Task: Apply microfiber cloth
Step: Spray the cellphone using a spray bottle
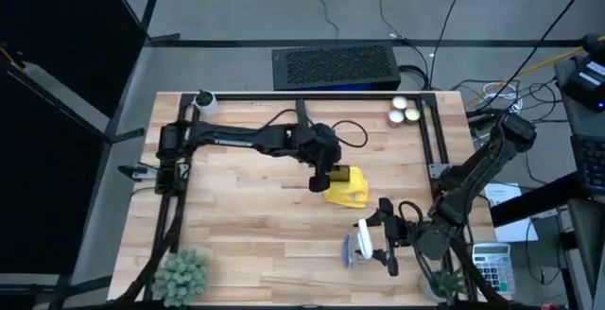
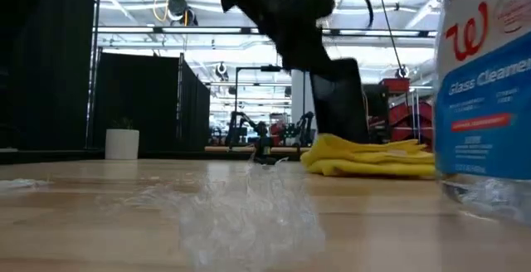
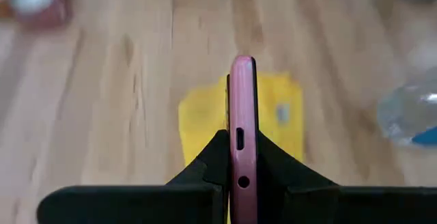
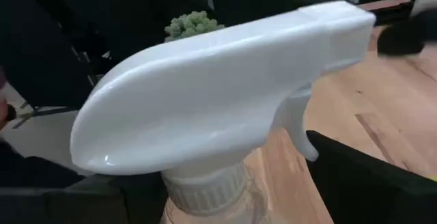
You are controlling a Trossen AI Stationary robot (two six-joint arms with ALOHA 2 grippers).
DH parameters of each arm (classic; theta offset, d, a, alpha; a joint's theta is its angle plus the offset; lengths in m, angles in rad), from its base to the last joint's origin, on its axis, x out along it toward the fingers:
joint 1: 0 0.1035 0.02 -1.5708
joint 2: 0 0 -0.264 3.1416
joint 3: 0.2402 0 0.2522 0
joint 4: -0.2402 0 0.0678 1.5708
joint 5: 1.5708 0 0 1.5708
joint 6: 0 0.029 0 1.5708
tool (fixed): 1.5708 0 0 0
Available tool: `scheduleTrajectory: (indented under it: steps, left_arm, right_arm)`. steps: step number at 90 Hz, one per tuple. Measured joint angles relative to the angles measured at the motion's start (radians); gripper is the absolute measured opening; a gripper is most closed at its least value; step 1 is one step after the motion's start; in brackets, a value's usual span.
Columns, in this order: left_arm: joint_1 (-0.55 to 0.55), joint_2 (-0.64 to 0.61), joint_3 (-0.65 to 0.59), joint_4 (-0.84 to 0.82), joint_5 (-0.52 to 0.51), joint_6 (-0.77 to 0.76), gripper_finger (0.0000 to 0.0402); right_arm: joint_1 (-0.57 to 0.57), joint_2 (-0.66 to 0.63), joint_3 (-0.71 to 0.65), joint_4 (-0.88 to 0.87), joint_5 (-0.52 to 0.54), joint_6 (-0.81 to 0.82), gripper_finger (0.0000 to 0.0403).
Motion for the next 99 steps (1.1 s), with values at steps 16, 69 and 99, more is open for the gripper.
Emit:
scheduleTrajectory:
  steps: [16, 69, 99]
  left_arm:
    - [0.006, 0.043, -0.002, -0.018, 0.014, 0.0, 0.0018]
    - [0.001, -0.05, 0.0, -0.039, -0.005, -0.002, 0.0018]
    - [0.001, -0.05, -0.002, -0.064, -0.007, 0.004, 0.0018]
  right_arm:
    - [0.021, -0.059, 0.0, -0.036, 0.007, 0.0, 0.0295]
    - [-0.068, -0.04, 0.002, -0.374, -0.103, 0.285, 0.0295]
    - [-0.052, -0.134, 0.006, -0.533, -0.281, 0.432, 0.0295]
